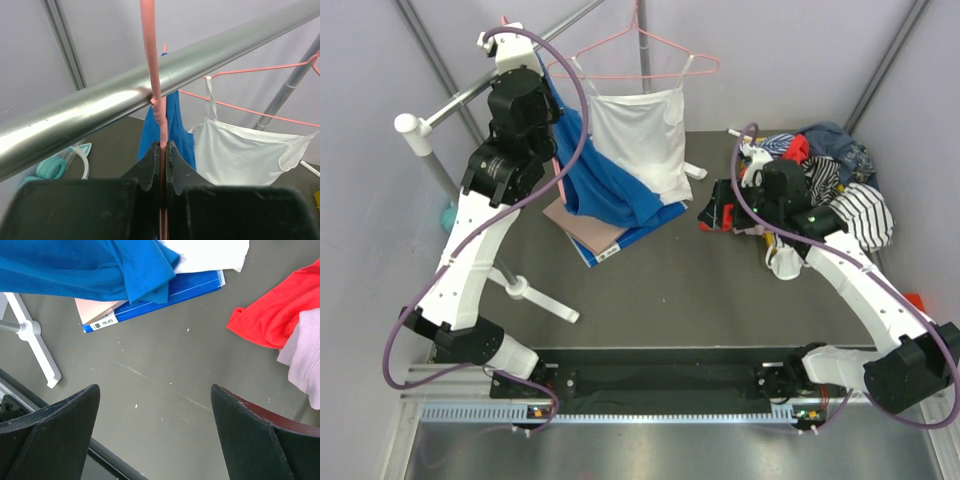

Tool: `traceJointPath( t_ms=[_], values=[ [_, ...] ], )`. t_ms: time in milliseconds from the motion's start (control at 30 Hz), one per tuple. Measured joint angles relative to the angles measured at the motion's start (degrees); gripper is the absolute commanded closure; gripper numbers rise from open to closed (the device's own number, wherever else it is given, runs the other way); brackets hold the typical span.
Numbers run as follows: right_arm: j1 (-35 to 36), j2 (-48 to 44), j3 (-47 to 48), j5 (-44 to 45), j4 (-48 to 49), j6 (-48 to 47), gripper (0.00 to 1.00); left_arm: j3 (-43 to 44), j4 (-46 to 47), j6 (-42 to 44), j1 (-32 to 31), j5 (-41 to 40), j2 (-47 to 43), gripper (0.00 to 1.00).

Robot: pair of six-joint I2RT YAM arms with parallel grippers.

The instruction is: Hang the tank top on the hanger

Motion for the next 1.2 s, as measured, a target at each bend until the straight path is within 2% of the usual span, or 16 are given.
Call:
traceJointPath(
  t_ms=[167,600,1200],
  values=[
    [0.0,0.9,0.0,-0.33,0.11,0.02,0.09,-0.5,-0.66,-0.76,0.92,-0.17,-0.09,1.0],
    [0.0,1.86,0.02,-0.72,0.2,0.0,0.09,-11.67,0.35,-4.76,1.51,1.95,-4.2,1.0],
    [-0.02,1.86,0.02,-0.68,0.2,0.0,0.09,-18.03,2.43,-5.6,1.57,3.54,-9.79,1.0]
  ],
)
